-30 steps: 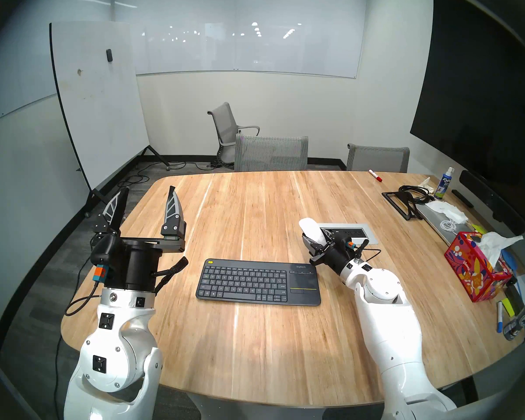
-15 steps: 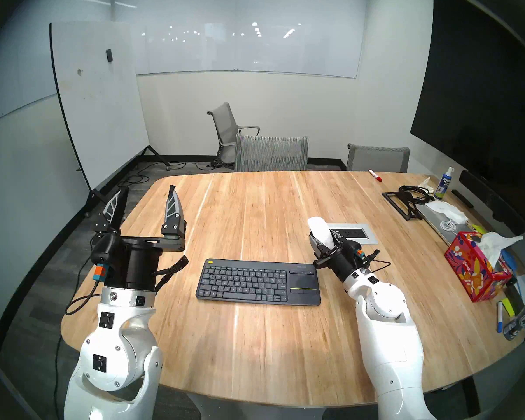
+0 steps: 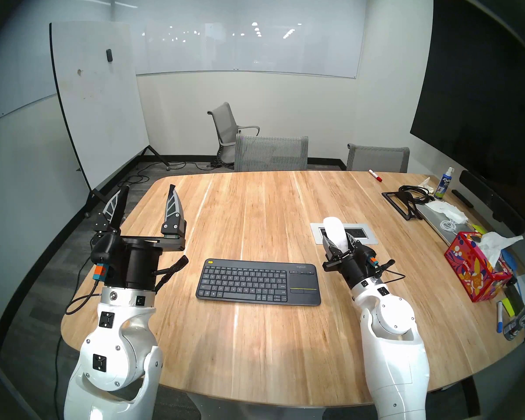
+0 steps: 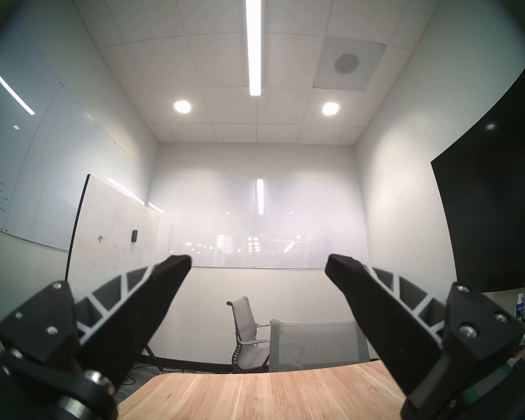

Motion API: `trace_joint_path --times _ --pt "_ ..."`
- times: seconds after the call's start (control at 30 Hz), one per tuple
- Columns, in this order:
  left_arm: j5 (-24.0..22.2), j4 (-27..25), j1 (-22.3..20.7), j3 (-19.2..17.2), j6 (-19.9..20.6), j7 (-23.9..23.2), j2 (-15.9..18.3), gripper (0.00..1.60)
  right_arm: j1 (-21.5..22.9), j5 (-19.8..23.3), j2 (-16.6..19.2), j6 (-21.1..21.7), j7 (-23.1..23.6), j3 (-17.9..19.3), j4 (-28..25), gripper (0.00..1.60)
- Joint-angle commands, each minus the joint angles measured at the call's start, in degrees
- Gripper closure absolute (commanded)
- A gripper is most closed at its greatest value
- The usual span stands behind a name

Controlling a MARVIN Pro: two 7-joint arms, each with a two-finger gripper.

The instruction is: Put the mouse beside the keyboard

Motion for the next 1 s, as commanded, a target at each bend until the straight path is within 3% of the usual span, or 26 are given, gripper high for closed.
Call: trace_joint_path --times 0.0,0.3,0.77,0.87,0.97 --pt "-0.03 -1.45 0.41 -0.05 -0.37 0.11 -0.13 0.00 -3.22 -0.67 -1.14 2.78 -5.01 -1.55 -6.44 1.60" --pt "-0.03 -1.85 0.89 -0.08 -0.41 0.15 -0.17 0.00 -6.49 -2.63 -1.12 11.87 -13.29 -5.32 -12.48 1.60" --pt "-0.02 -2.75 1.90 -0.14 -0.29 0.28 -0.27 0.00 -11.03 -5.75 -0.02 30.10 -29.14 -10.99 -22.10 1.60" --pt "-0.01 -2.85 2.00 -0.14 -0.26 0.31 -0.28 0.00 -11.71 -6.07 0.11 32.45 -30.11 -11.35 -23.13 1.60" --pt "0.01 -2.99 2.14 -0.14 -0.19 0.37 -0.29 0.00 -12.03 -6.28 0.19 37.69 -31.00 -11.39 -24.65 1.60"
